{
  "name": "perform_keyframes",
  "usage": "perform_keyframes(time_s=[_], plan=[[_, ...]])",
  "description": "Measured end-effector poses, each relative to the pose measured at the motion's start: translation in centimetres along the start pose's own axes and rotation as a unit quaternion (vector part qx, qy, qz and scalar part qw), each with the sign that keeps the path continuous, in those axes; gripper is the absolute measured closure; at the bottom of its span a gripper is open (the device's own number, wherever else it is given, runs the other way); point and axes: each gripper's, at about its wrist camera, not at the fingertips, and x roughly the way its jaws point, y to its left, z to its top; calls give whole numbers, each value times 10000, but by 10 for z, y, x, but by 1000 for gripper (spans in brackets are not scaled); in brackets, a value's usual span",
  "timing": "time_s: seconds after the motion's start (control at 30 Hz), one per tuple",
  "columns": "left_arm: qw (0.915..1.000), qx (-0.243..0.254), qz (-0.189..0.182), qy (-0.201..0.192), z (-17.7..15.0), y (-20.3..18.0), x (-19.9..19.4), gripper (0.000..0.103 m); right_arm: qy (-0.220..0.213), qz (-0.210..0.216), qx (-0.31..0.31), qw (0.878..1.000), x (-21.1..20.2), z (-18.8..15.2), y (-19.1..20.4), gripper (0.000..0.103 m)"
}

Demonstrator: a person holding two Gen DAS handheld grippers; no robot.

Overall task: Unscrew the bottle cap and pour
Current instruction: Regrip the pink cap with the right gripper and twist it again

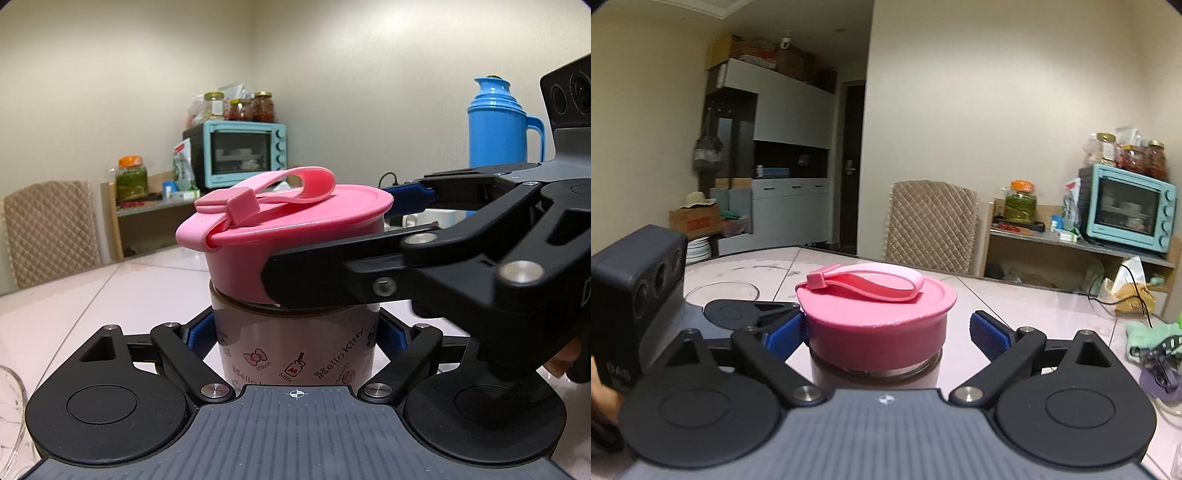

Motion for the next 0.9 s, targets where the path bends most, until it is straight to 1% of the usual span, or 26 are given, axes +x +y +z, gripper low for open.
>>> perform_keyframes(time_s=[0.07, 0.23, 0.27, 0.3, 0.4, 0.53, 0.63, 0.7, 0.8, 0.83, 0.87, 0.9], plan=[[10000, 1, 1, 0, 0, 0, 0, 13, -49, -84, 59, 9999, 0, 0, 4, 7], [10000, -1, -1, 1, 0, 0, 1, 13, -35, -337, -47, 9994, 0, -3, 14, 8], [10000, -1, -1, 1, 0, 0, 1, 13, -34, -351, -45, 9994, 0, -3, 14, 9], [10000, -1, -3, 1, 0, 0, 1, 13, -9, -359, -40, 9993, 1, -3, 16, 12], [10000, -1, -4, 1, 0, 1, 1, 13, 57, -390, -18, 9992, 3, -4, 19, 17], [10000, 1, -4, 0, 0, 0, 1, 13, 51, -375, -13, 9993, 2, -6, 20, 18], [10000, -3, -7, 0, 0, 1, 1, 13, 41, -274, -10, 9996, 2, -6, 18, 18], [10000, -7, -11, -1, -1, 1, 1, 13, 7, -54, -53, 10000, 1, -7, 12, 18], [10000, -9, -12, -1, -1, 1, 2, 13, -65, 652, -56, 9978, 2, -10, -12, 18], [10000, -8, -11, 0, -1, 1, 2, 14, -89, 891, -54, 9960, 2, -11, -20, 18], [10000, -1, -7, 0, -1, 1, 2, 14, -99, 1015, -66, 9948, 3, -11, -25, 18], [10000, 4, -4, 0, -1, 1, 2, 14, -113, 1291, -126, 9915, 4, -12, -34, 18]])
